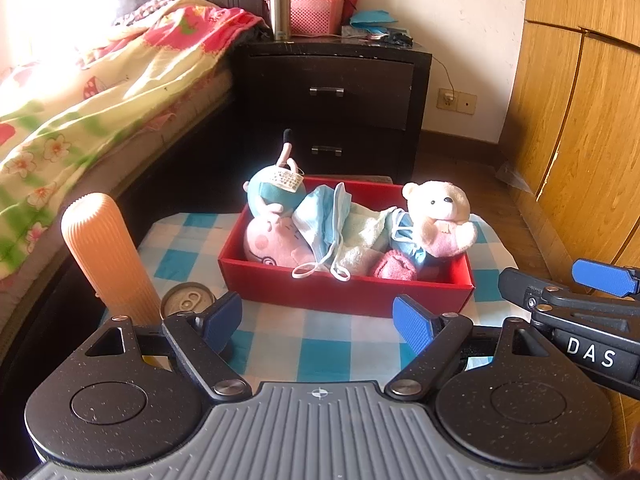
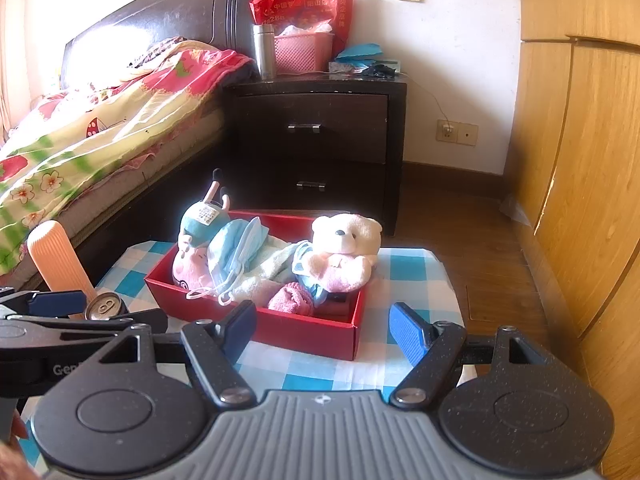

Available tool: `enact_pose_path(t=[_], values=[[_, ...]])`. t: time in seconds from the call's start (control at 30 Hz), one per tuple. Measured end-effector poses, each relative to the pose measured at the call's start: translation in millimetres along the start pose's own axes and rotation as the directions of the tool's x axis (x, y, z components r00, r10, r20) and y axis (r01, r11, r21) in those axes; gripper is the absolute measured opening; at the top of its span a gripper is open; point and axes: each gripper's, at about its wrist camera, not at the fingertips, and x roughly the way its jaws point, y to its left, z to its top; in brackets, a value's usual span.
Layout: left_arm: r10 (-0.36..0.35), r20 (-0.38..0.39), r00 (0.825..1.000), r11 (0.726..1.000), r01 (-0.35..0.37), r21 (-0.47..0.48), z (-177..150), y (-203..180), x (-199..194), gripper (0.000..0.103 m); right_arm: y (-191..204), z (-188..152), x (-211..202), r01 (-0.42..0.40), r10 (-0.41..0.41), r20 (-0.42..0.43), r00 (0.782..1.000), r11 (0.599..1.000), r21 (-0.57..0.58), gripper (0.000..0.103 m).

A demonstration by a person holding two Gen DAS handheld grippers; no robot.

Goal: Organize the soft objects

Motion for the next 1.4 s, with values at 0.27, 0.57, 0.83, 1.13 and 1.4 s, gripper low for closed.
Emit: enact_pose_path(t=[0.27, 0.57, 0.83, 1.13, 1.4], values=[[0.011, 0.014, 1.000, 1.000, -0.011, 0.007, 0, -2, -2, 0.081, -1, 1, -1, -0.002, 0.002, 0.003, 1.000, 1.000, 0.006, 0.052], [0.030, 0.033, 0.999, 0.999, -0.031, 0.023, 0, -4, -4, 0.081, -1, 1, -2, -0.003, 0.003, 0.004, 1.000, 1.000, 0.013, 0.052], [0.046, 0.051, 0.998, 0.998, -0.048, 0.033, 0, -5, -7, 0.081, -1, 1, -2, -0.004, 0.004, 0.009, 1.000, 1.000, 0.013, 0.052], [0.055, 0.069, 0.996, 0.997, -0.058, 0.041, 2, -5, -9, 0.081, -1, 2, -5, -0.017, 0.017, 0.023, 1.000, 1.000, 0.023, 0.052], [0.061, 0.065, 0.996, 0.997, -0.065, 0.053, 0, -7, -8, 0.082, -1, 2, -5, -0.022, 0.021, 0.028, 0.999, 0.999, 0.028, 0.052]])
